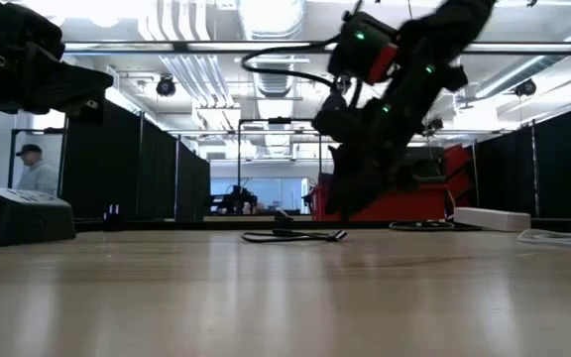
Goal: Insert USB
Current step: Insert the black charger cable into the top black outlet extension
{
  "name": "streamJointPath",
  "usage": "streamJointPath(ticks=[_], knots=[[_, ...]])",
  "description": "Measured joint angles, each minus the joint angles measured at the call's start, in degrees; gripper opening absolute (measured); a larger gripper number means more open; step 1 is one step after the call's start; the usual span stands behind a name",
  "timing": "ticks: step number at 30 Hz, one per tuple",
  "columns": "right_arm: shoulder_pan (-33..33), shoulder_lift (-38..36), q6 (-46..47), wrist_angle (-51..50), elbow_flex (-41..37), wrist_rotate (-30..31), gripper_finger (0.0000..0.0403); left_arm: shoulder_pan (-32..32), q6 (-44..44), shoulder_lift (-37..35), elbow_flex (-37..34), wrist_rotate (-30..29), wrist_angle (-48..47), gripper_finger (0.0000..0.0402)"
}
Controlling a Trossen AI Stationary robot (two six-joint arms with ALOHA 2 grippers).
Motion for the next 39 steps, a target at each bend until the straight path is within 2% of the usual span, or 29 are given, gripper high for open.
streamJointPath(ticks=[3, 9, 14, 19, 25, 31, 39], knots=[[-0.1, 0.3, 3.1, -6.0, 3.2, 0.0, 0.016, 0.0, 0.0, 0.0, 0.0, 0.0, 0.0, 0.0], [-1.8, 4.1, 8.6, -6.6, 4.4, -0.5, 0.016, 0.0, 0.0, 0.1, 0.0, 0.0, 0.0, 0.0], [-2.5, 8.0, 9.3, -6.3, 6.0, -2.6, 0.014, 0.0, 0.0, 0.3, 0.0, 0.0, 0.0, 0.0], [-2.5, 9.2, 8.4, -6.3, 7.5, -1.2, 0.0111, 0.0, 0.0, 0.6, 0.0, 0.0, -0.2, 0.0], [-2.6, 9.2, 5.3, -6.0, 7.8, -1.3, 0.0018, 0.0, 0.0, 0.9, 0.0, 0.0, -0.3, 0.0], [-1.0, 8.0, 2.7, -10.8, 9.0, 0.0, 0.0016, 0.0, 0.0, 1.2, 0.0, 0.0, -0.5, 0.0], [7.3, 2.6, 2.8, -21.6, 10.3, 2.9, 0.0016, 0.0, 0.0, 1.5, 0.0, 0.0, -0.4, 0.0]])
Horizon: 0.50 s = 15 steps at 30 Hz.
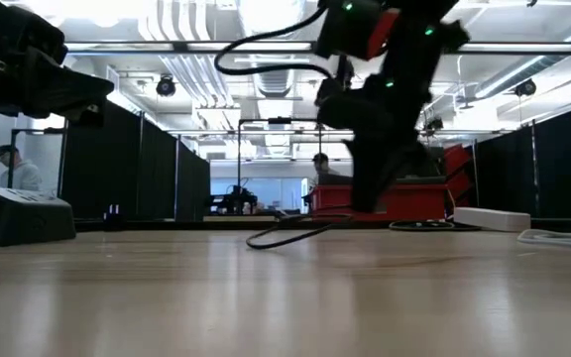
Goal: Insert USB
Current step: Insert the black charger cable into the top black outlet extension
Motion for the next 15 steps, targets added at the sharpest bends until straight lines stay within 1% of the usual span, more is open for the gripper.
streamJointPath(ticks=[2, 6, 11, 15], knots=[[2.1, -0.4, 1.8, -1.8, -0.1, 0.3, 0.0016, 0.0, 0.0, 0.0, 0.0, 0.0, 0.0, 0.0], [6.3, -0.6, 5.9, -4.5, -0.1, 3.2, 0.0016, 0.0, 0.0, 0.0, 0.0, 0.0, 0.0, 0.0], [10.6, -0.5, 10.8, -7.4, -1.0, 3.7, 0.0016, 0.0, 0.0, 0.0, 0.0, 0.0, 0.0, 0.0], [12.5, -0.5, 14.3, -8.6, -1.9, 3.7, 0.0016, 0.0, 0.0, 0.0, 0.0, 0.0, 0.0, 0.0]])
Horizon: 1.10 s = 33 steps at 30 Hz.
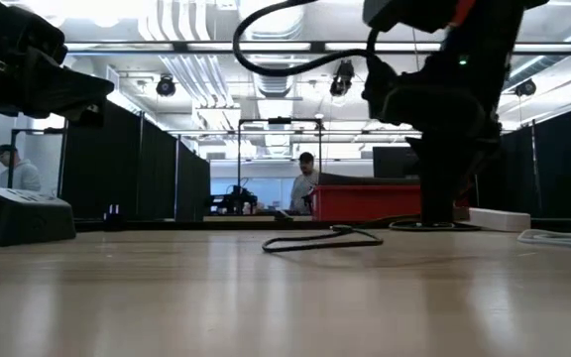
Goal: Insert USB
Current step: Insert the black charger cable into the top black outlet extension
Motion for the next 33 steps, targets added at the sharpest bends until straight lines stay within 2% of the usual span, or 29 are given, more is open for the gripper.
streamJointPath(ticks=[14, 25, 33], knots=[[-0.2, 0.0, -2.4, 0.6, -0.5, 1.0, 0.0016, 0.0, 0.0, 0.0, 0.0, 0.0, 0.0, 0.0], [-0.1, 0.6, -11.2, 18.8, -0.5, 1.2, 0.0016, 0.0, 0.0, 0.0, 0.0, 0.0, 0.0, 0.0], [-0.1, 2.7, -12.4, 20.6, -0.2, 2.6, 0.0016, 0.0, 0.0, 0.0, 0.0, 0.0, 0.0, 0.0]])
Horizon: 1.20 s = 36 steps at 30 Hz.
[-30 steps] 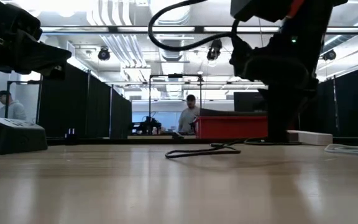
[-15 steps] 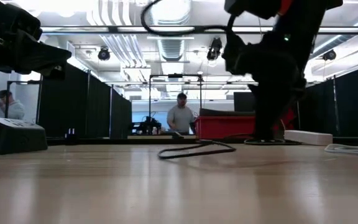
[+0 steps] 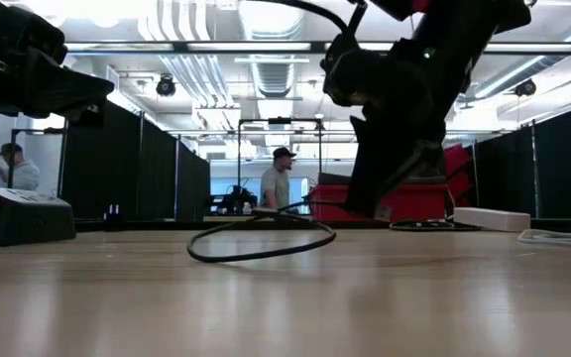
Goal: Insert USB
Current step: Insert the black charger cable into the top black outlet extension
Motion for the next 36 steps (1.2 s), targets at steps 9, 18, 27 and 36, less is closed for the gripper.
streamJointPath(ticks=[9, 18, 27, 36], knots=[[-0.2, 0.4, -3.9, 0.1, 0.0, 0.4, 0.0016, 0.0, 0.0, 0.0, 0.0, 0.0, 0.0, 0.0], [0.5, 0.4, -6.4, 0.2, 0.0, 1.4, 0.0016, 0.0, 0.0, 0.0, 0.0, 0.0, 0.0, 0.0], [5.0, 0.4, -9.8, 3.4, 0.0, 0.9, 0.0016, 0.0, 0.0, 0.0, 0.0, 0.0, 0.0, 0.0], [5.6, 0.4, -8.9, 4.5, -0.1, 0.9, 0.0016, -0.1, -4.2, 0.8, 0.0, 0.0, 3.1, 0.0]])
